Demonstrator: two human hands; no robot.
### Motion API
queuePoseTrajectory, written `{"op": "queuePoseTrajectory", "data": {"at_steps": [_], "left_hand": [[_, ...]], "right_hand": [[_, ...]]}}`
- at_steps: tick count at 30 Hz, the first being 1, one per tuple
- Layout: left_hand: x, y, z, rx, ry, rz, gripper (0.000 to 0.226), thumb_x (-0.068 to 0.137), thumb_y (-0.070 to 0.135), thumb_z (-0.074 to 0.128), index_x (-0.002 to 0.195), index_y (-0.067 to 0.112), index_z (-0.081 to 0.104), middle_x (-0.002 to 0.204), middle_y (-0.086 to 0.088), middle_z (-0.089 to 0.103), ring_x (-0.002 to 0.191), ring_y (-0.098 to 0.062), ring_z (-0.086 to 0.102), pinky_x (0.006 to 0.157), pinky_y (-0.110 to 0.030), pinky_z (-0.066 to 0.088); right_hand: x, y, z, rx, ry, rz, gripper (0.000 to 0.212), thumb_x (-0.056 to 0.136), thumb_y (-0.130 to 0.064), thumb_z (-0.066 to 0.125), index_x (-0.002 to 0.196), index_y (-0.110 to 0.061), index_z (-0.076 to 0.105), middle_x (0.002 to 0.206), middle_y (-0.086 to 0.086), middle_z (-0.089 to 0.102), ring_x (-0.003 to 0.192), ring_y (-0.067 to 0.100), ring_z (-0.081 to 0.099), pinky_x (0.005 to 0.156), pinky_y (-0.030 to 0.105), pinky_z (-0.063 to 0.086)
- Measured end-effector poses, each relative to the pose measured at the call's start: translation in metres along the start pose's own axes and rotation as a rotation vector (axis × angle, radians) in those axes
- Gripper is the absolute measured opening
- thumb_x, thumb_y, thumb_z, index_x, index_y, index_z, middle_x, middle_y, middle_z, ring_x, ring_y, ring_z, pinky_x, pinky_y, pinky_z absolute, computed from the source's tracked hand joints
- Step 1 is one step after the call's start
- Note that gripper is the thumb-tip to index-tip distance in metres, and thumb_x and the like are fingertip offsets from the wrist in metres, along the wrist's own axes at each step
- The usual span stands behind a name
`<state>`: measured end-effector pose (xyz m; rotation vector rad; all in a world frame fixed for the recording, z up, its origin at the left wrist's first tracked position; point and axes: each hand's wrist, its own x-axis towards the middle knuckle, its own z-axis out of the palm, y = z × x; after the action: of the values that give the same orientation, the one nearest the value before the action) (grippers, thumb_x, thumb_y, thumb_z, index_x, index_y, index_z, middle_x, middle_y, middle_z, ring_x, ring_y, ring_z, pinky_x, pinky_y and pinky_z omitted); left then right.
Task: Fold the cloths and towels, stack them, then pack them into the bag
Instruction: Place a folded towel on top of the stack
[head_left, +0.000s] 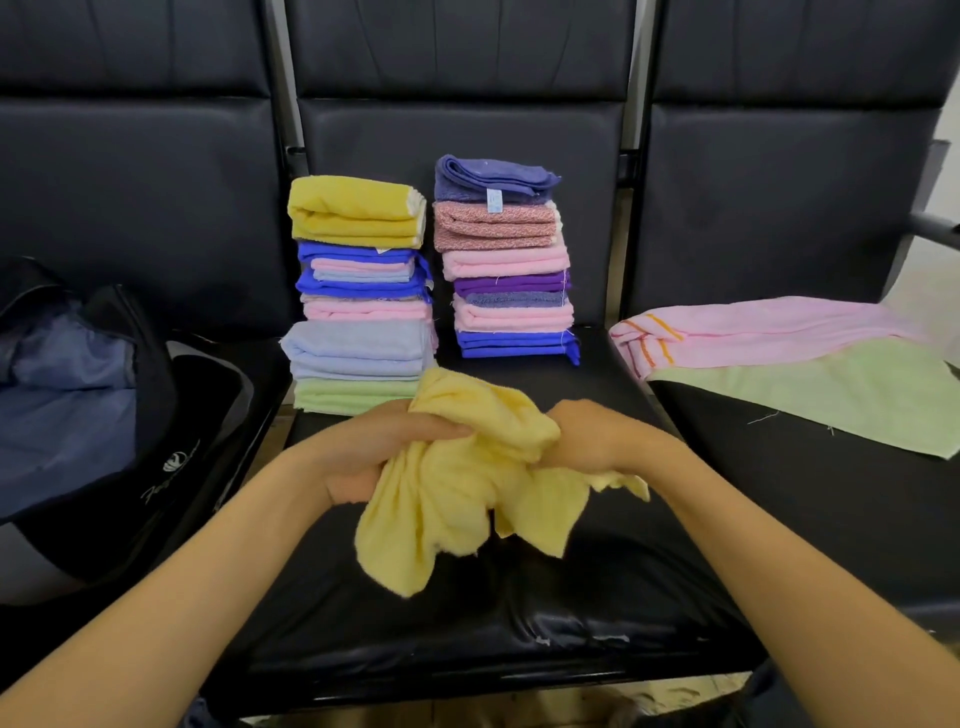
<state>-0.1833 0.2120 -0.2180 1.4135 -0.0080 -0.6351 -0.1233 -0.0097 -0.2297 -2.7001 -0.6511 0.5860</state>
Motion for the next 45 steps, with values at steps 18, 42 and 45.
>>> {"op": "queuePoseTrajectory", "data": {"at_steps": [18,42,45], "left_hand": [[0.0,0.001,0.0,-0.014,0.094,0.172,0.041,0.081,0.018,0.062,0.122,0.015,0.058,0.117,-0.008,0.068,0.107,-0.022,0.066,0.085,-0.034,0.057],[-0.006,0.008,-0.005,0.423,0.012,-0.04,0.053,0.072,0.012,0.078,0.121,0.022,0.059,0.117,0.0,0.069,0.106,-0.018,0.066,0.088,-0.035,0.055],[0.005,0.0,-0.01,0.789,0.229,-0.081,0.038,0.077,0.021,0.078,0.111,0.02,0.063,0.109,-0.001,0.068,0.099,-0.017,0.065,0.094,-0.038,0.052]], "right_hand": [[-0.014,0.01,-0.026,0.27,-0.164,-0.087,0.058,0.075,-0.024,0.079,0.125,-0.033,0.05,0.122,-0.013,0.058,0.11,0.008,0.056,0.092,0.027,0.047],[-0.011,0.009,-0.024,-0.225,0.424,0.011,0.027,0.092,-0.028,0.055,0.119,-0.024,0.055,0.111,0.002,0.062,0.098,0.022,0.058,0.085,0.039,0.051],[-0.007,0.01,-0.02,-0.037,0.462,-0.019,0.021,0.093,-0.017,0.051,0.113,-0.019,0.057,0.104,0.002,0.06,0.096,0.021,0.057,0.08,0.035,0.048]]}}
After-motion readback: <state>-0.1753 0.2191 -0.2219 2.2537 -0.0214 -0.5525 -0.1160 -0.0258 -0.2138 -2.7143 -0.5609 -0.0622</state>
